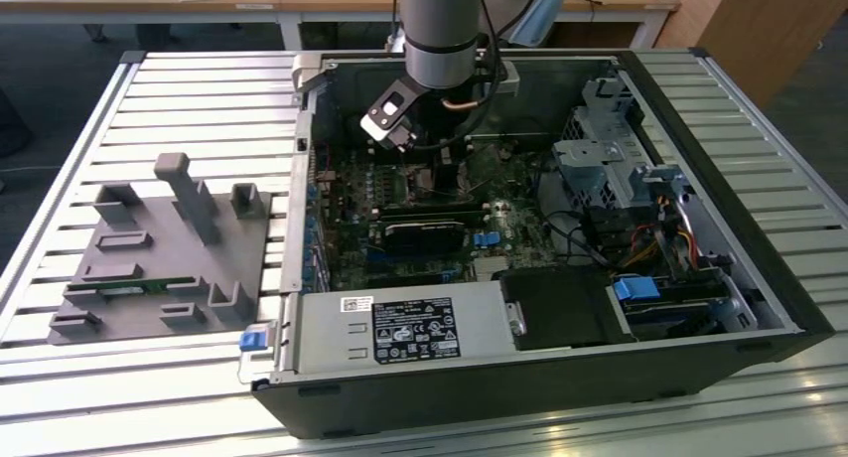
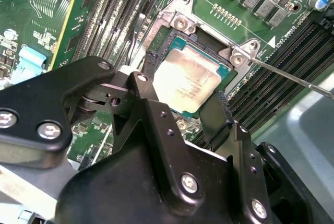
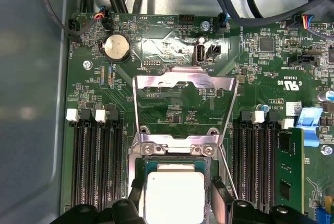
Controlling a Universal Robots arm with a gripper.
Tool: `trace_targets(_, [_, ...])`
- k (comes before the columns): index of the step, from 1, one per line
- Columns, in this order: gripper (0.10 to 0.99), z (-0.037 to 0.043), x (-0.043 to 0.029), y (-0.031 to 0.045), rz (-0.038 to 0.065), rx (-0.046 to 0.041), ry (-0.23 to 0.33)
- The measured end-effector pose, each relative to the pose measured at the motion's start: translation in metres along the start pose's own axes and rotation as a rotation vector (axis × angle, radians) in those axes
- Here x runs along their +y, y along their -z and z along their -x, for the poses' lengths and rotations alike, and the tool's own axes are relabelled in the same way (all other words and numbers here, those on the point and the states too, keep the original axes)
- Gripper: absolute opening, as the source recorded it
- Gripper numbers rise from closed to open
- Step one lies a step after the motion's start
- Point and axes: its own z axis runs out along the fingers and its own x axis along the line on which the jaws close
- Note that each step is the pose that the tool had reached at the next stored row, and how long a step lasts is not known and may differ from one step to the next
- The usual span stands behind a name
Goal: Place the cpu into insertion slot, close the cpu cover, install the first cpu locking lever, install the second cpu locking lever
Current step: 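Place the cpu into insertion slot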
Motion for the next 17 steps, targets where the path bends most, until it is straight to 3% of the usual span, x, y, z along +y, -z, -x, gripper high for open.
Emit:
trace_targets(7, [0.600, 0.0000, 0.0000, 0.0000, 0.000, 0.0037, 0.000])
trace_targets(8, [0.529, 0.0000, 0.0000, 0.0000, 0.000, 0.0042, 0.000])
trace_targets(17, [0.529, -0.0007, 0.0000, 0.0000, 0.000, 0.0077, -0.001])
